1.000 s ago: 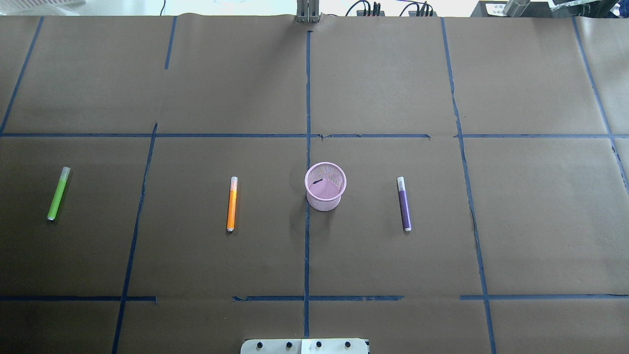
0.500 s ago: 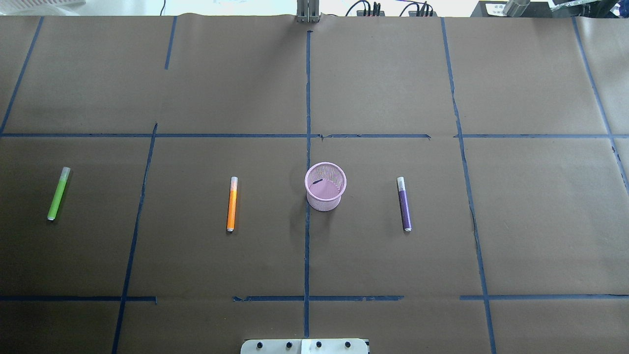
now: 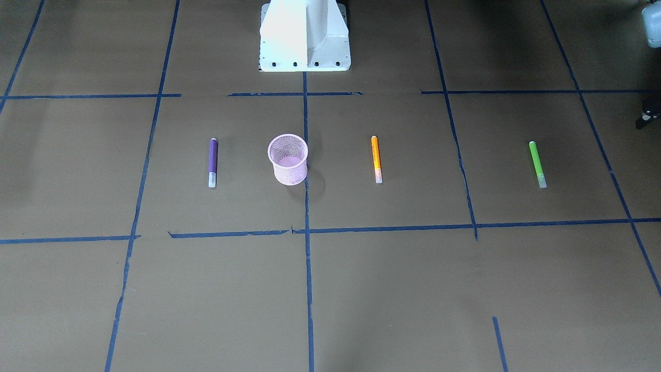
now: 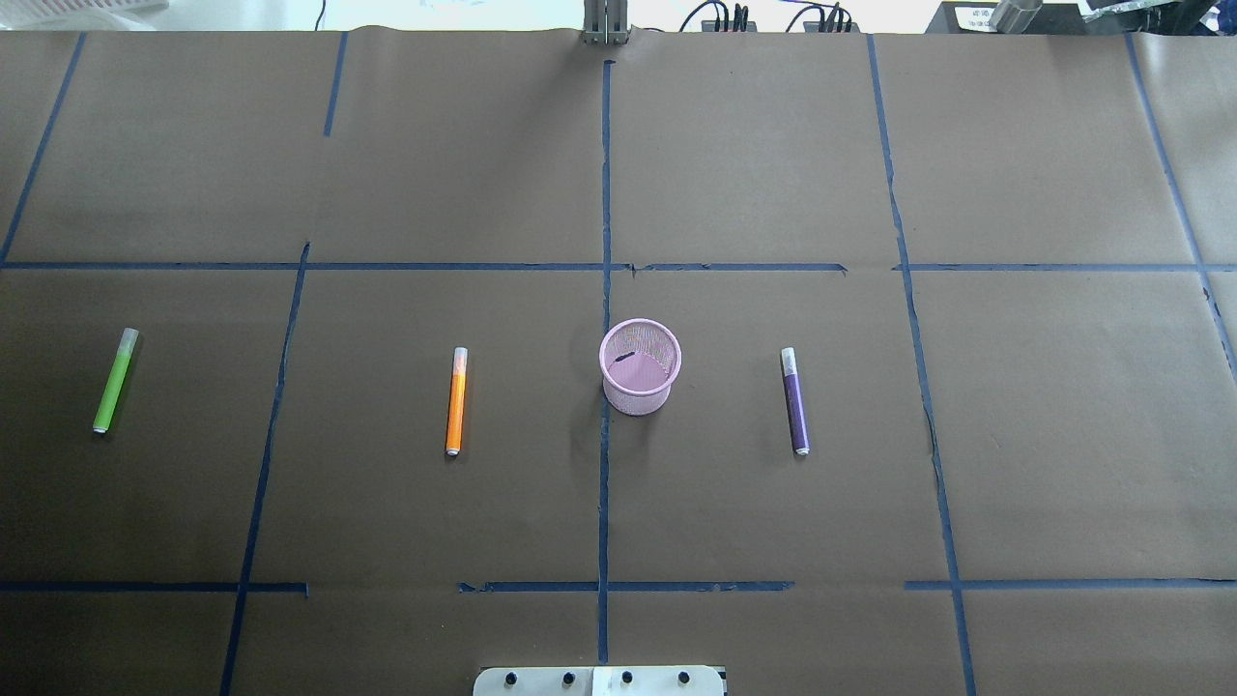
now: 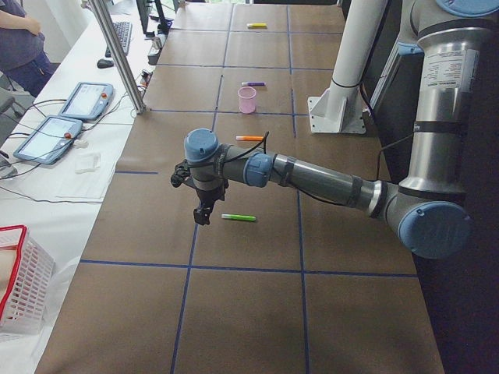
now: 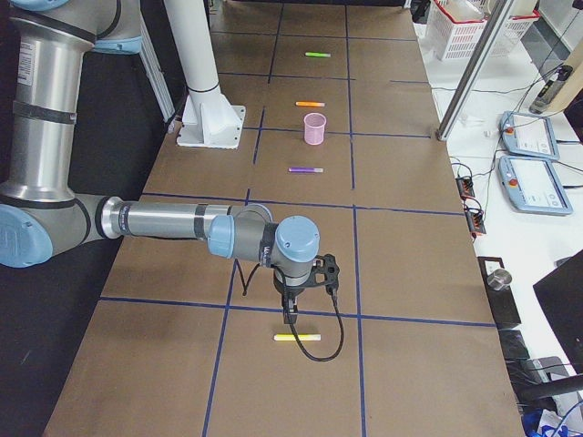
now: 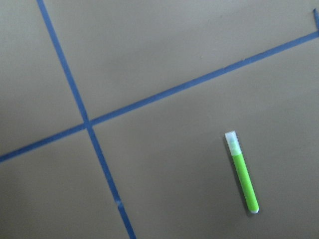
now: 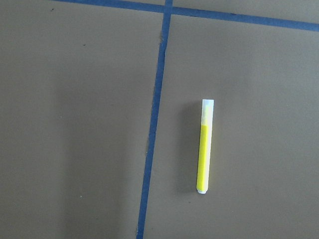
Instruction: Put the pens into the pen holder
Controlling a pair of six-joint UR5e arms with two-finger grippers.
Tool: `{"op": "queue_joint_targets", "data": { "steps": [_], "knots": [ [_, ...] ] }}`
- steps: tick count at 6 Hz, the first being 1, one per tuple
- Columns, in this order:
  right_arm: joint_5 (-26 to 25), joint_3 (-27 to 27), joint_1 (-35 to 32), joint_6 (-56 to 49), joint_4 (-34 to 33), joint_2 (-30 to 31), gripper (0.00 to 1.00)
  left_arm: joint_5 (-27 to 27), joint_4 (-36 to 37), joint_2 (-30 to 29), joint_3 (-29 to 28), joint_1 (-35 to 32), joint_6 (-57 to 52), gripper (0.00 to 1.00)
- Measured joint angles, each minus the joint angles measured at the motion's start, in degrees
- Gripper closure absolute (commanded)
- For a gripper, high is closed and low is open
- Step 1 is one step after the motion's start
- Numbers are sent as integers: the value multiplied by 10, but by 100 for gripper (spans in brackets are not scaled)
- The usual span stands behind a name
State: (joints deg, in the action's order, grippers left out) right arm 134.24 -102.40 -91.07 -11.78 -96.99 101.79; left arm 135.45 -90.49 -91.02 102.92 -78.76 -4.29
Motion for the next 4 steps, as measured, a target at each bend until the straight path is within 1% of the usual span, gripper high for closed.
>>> {"op": "queue_joint_targets", "data": {
  "steps": [1, 2, 3, 4],
  "knots": [
    [0, 0, 0, 0, 0, 0, 0, -21, -50, 5, -9, 44, 95, 0],
    [1, 0, 0, 0, 0, 0, 0, -63, -122, 13, -27, 94, 207, 0],
    [0, 1, 0, 0, 0, 0, 0, -94, -208, 16, -61, 143, 307, 1],
    [0, 1, 0, 0, 0, 0, 0, -109, -284, 13, -103, 184, 375, 3]
  ]
}}
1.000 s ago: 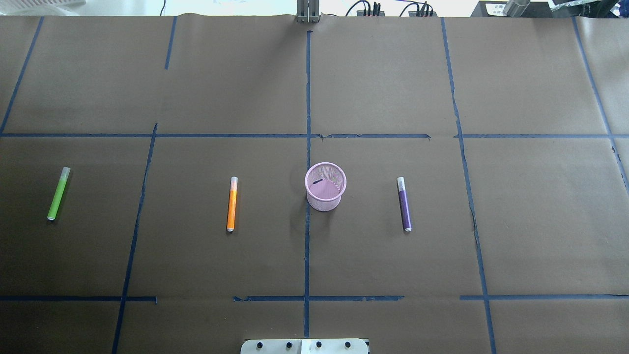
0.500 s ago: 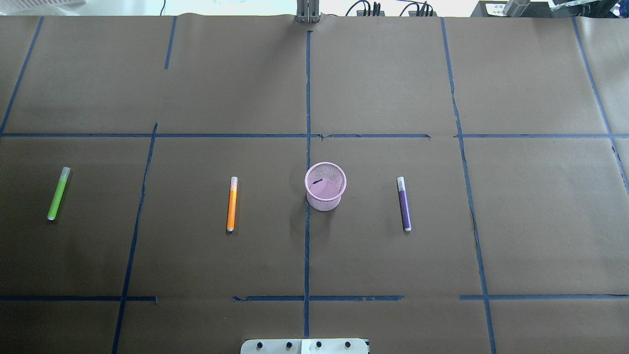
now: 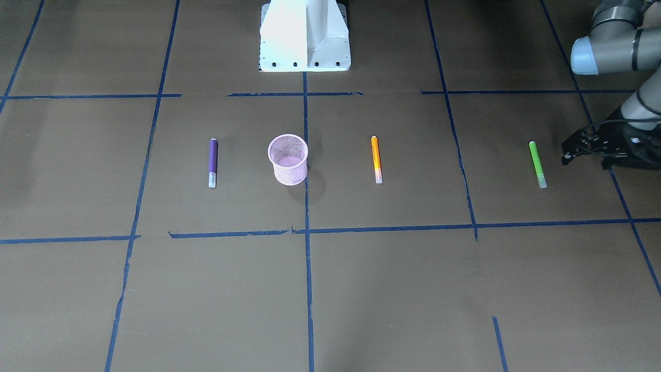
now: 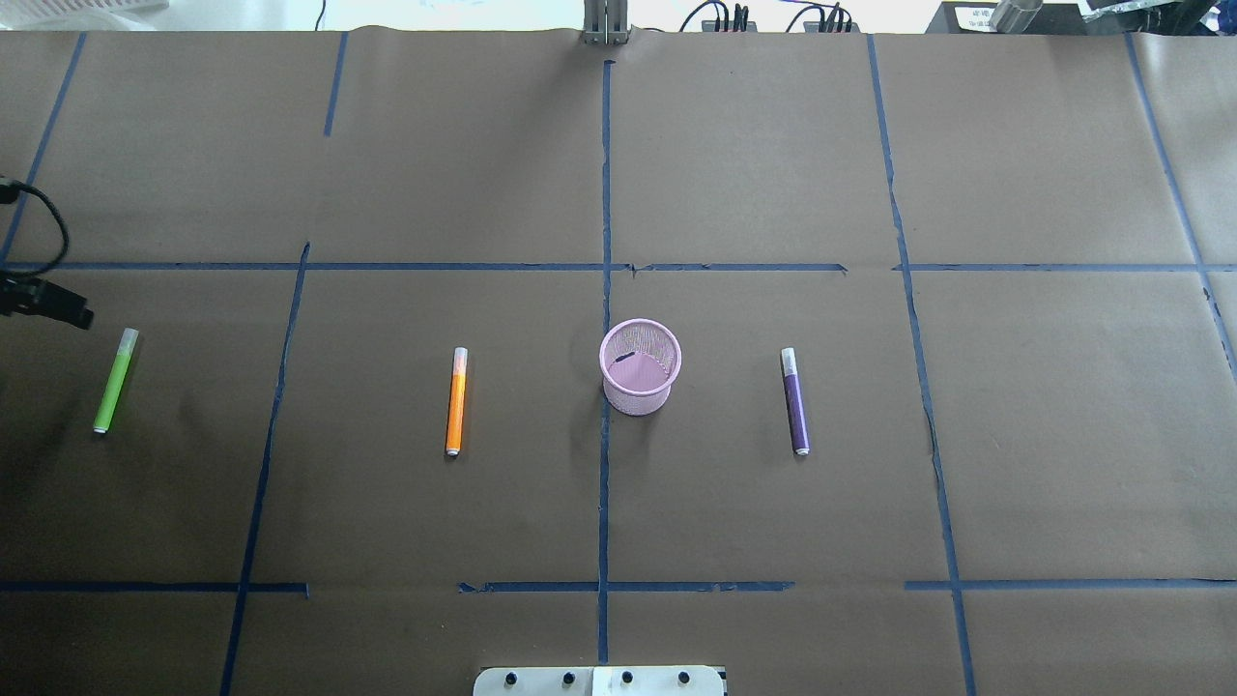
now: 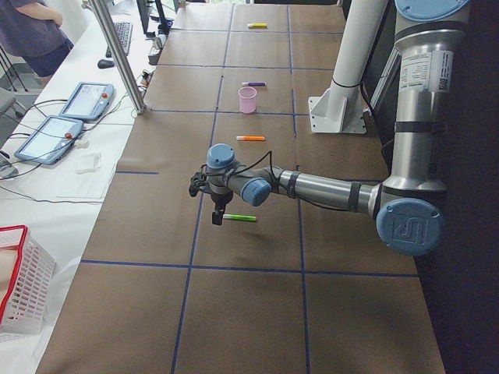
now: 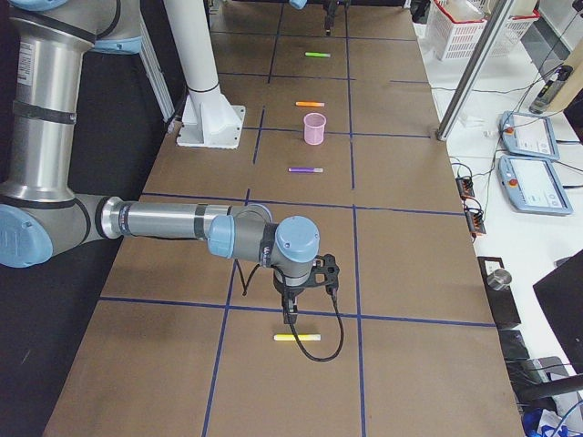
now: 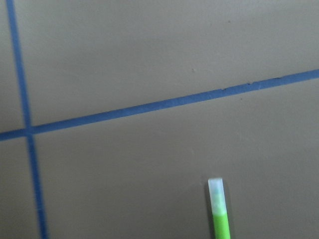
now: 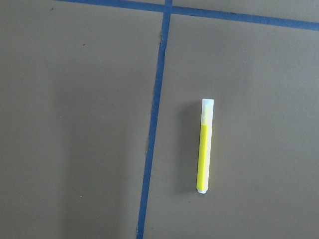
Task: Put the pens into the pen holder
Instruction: 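Lower the left gripper onto the green highlighter and grasp it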
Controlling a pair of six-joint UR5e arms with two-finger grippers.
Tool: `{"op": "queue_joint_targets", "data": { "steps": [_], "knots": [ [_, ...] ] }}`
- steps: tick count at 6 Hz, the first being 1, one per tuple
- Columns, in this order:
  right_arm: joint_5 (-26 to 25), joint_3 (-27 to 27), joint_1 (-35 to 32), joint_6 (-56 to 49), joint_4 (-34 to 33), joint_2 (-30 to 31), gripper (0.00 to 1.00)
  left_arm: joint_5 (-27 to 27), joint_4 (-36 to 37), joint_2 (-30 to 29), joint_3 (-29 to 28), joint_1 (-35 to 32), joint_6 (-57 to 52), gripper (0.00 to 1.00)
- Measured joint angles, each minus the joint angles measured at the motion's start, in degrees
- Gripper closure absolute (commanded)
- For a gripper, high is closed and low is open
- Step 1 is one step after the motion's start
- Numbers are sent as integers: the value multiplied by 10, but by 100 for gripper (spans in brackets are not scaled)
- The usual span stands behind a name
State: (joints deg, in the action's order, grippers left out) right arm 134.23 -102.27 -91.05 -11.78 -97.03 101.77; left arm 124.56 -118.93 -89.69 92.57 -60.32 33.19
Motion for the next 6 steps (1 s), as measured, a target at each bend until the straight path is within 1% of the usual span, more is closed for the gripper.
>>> {"op": "queue_joint_targets", "data": {
  "steps": [1, 2, 3, 5, 6],
  "knots": [
    [0, 1, 0, 0, 0, 0, 0, -8, -39, -5, -25, 29, 34, 10],
    [0, 1, 0, -1, 0, 0, 0, -12, -51, -8, -34, 45, 47, 29],
    [0, 2, 0, -1, 0, 0, 0, -12, -53, -9, -36, 54, 51, 31],
    [-1, 3, 0, -1, -1, 0, 0, -12, -53, -9, -42, 61, 52, 33],
    [-1, 3, 0, -1, -1, 0, 0, -12, -53, -9, -46, 63, 52, 53]
  ]
}}
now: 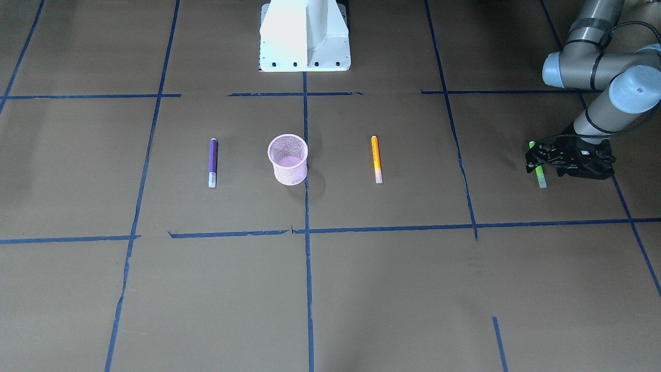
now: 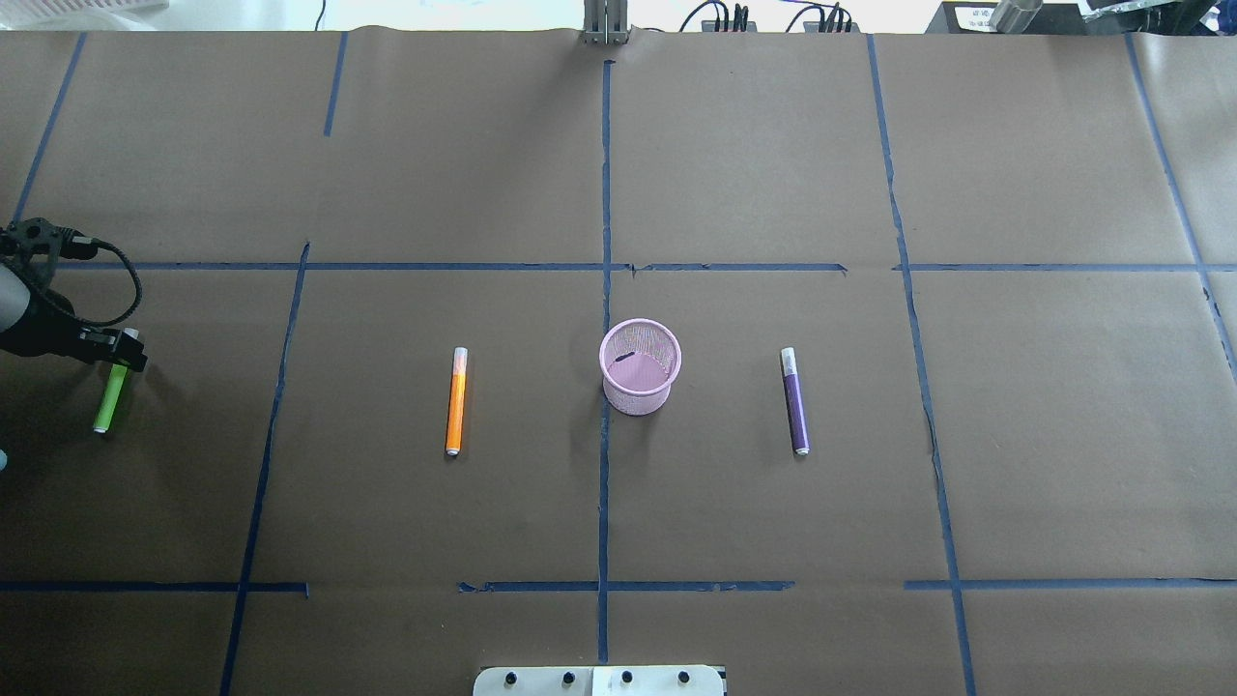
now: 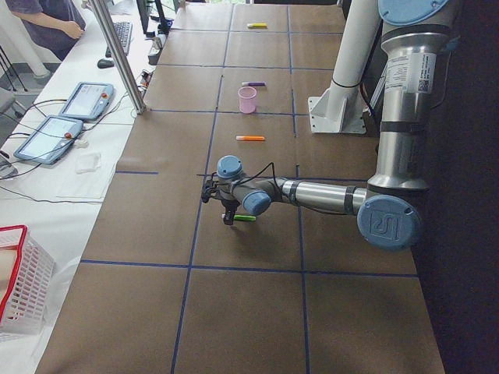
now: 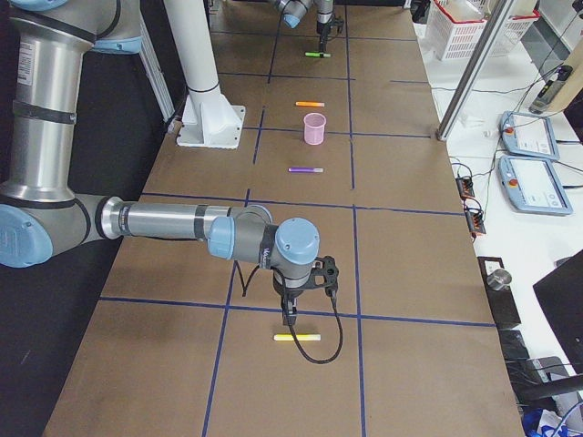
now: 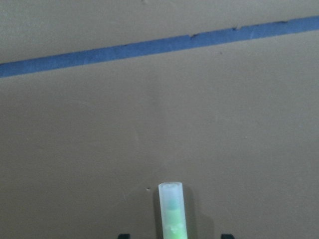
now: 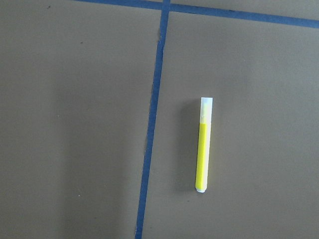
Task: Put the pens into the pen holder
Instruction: 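Lower the left gripper onto the green highlighter and grasp it, then carry the green highlighter with the left gripper and drop it into the lavender cup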
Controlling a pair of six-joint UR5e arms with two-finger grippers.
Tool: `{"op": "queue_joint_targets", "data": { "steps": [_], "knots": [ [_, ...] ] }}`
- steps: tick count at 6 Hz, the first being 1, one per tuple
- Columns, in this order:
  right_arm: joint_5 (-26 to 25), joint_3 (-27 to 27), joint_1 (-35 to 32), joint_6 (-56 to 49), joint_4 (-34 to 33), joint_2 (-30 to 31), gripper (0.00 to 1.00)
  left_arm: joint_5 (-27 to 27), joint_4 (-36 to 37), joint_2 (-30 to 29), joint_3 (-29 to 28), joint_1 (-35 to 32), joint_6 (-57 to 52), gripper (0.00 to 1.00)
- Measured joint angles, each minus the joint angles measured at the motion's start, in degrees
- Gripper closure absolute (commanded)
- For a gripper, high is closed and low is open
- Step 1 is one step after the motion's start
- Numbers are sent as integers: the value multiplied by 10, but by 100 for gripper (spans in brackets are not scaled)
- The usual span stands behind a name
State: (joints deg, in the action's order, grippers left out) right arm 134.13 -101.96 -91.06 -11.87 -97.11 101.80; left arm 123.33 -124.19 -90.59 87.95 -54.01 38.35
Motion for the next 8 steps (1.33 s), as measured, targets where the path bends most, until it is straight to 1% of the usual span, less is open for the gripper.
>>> {"op": "queue_joint_targets", "data": {
  "steps": [1, 2, 4, 5, 6, 7, 8],
  "knots": [
    [0, 0, 0, 0, 0, 0, 0, 0, 0, 0, -2, 2, 0, 86],
    [0, 0, 0, 0, 0, 1, 0, 0, 0, 0, -2, 2, 1, 100],
    [0, 0, 0, 0, 0, 1, 0, 0, 0, 0, 1, 2, 1, 100],
    [0, 0, 0, 0, 0, 1, 0, -2, -1, -1, 18, 2, 0, 100],
    [0, 0, 0, 0, 0, 1, 0, -25, -2, -5, 56, 2, -4, 100],
    [1, 0, 0, 0, 0, 1, 0, -57, -3, -30, 98, 2, -7, 100],
    [1, 0, 0, 0, 0, 1, 0, -75, -3, -73, 134, 2, -4, 96]
  ]
}}
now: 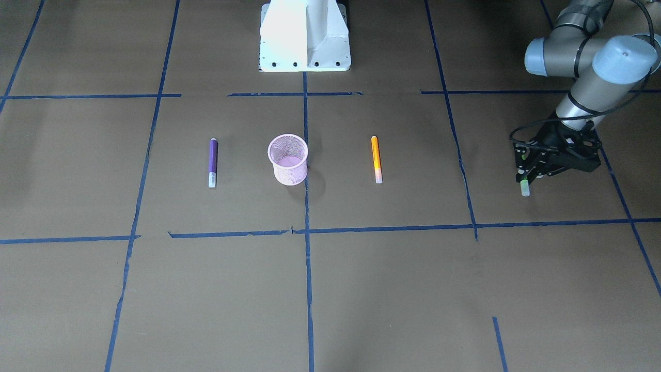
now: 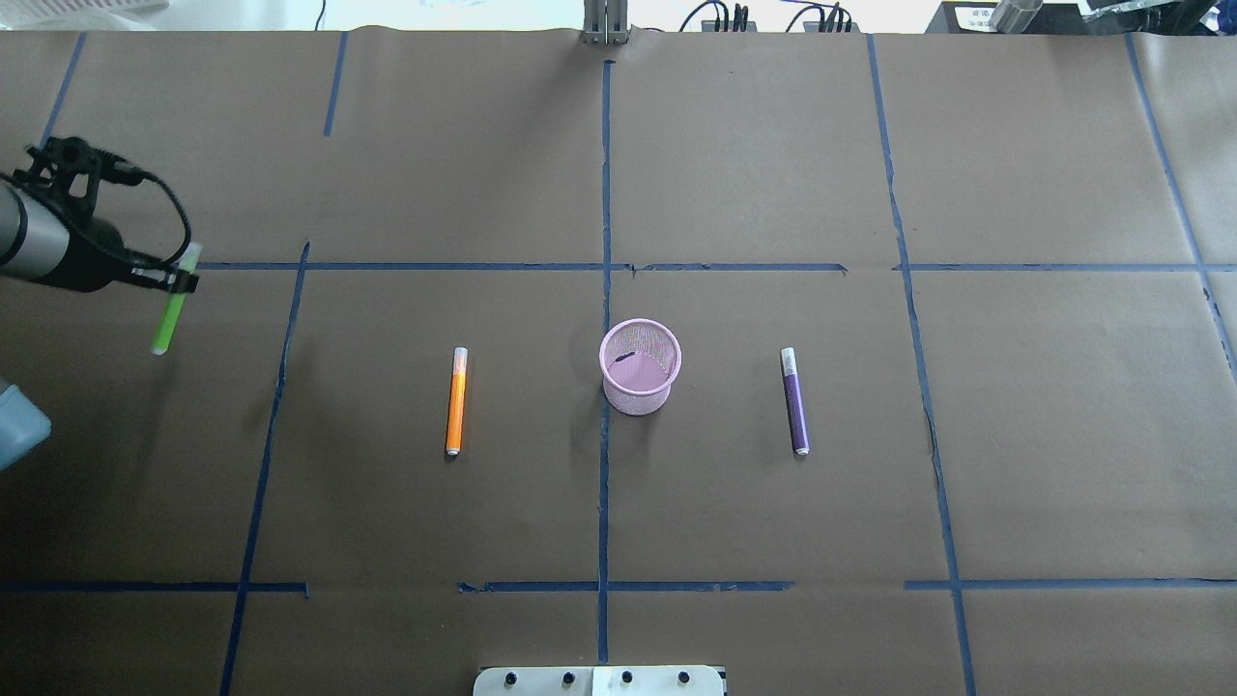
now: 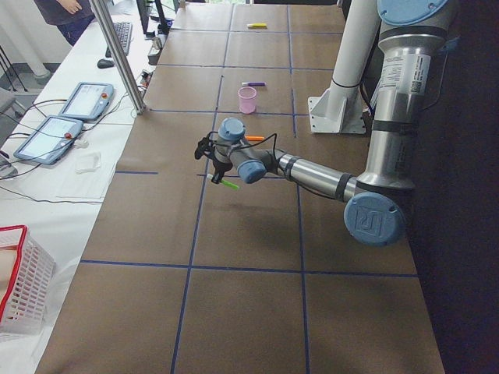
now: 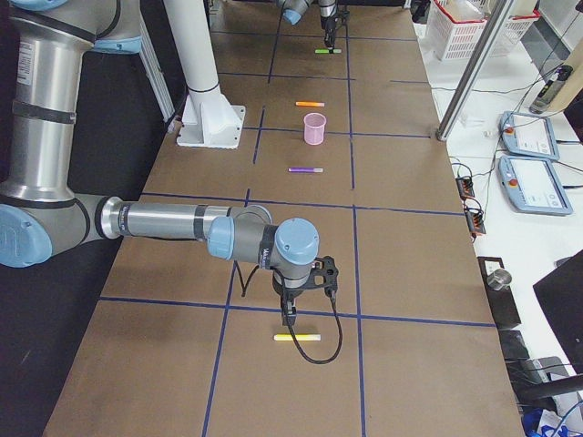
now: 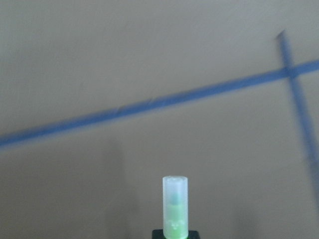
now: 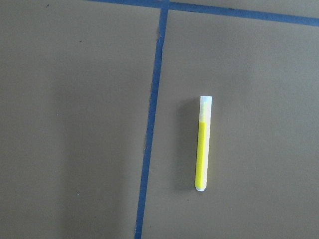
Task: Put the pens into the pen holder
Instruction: 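Carry the green highlighter with the left gripper and drop it into the lavender cup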
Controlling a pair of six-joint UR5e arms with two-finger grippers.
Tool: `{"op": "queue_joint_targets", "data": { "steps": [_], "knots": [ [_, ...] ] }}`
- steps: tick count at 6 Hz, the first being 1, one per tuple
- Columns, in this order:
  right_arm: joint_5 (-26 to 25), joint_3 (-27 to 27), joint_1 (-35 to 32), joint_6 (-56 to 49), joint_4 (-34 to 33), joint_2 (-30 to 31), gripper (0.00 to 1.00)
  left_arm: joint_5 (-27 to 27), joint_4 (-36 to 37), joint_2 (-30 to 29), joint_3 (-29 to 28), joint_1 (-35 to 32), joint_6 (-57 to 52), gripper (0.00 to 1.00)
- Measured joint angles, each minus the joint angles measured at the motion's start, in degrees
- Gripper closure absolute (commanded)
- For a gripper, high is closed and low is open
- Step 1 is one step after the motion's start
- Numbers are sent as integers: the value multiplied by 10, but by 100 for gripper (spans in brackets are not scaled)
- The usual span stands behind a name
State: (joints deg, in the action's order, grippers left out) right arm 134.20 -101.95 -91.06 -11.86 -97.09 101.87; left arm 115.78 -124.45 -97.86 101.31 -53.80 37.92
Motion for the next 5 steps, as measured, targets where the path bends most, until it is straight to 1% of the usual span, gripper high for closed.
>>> {"op": "queue_joint_targets", "data": {
  "steps": [1, 2, 3, 5],
  "knots": [
    [0, 0, 0, 0, 0, 0, 0, -11, 1, -44, 30, 2, 21, 97],
    [0, 0, 0, 0, 0, 0, 0, -44, 1, -94, 52, 20, 56, 97],
    [0, 0, 0, 0, 0, 0, 0, -121, 1, -143, 64, 68, 85, 97],
    [0, 1, 0, 0, 0, 0, 0, -340, 1, -212, 58, 226, 109, 95]
  ]
}}
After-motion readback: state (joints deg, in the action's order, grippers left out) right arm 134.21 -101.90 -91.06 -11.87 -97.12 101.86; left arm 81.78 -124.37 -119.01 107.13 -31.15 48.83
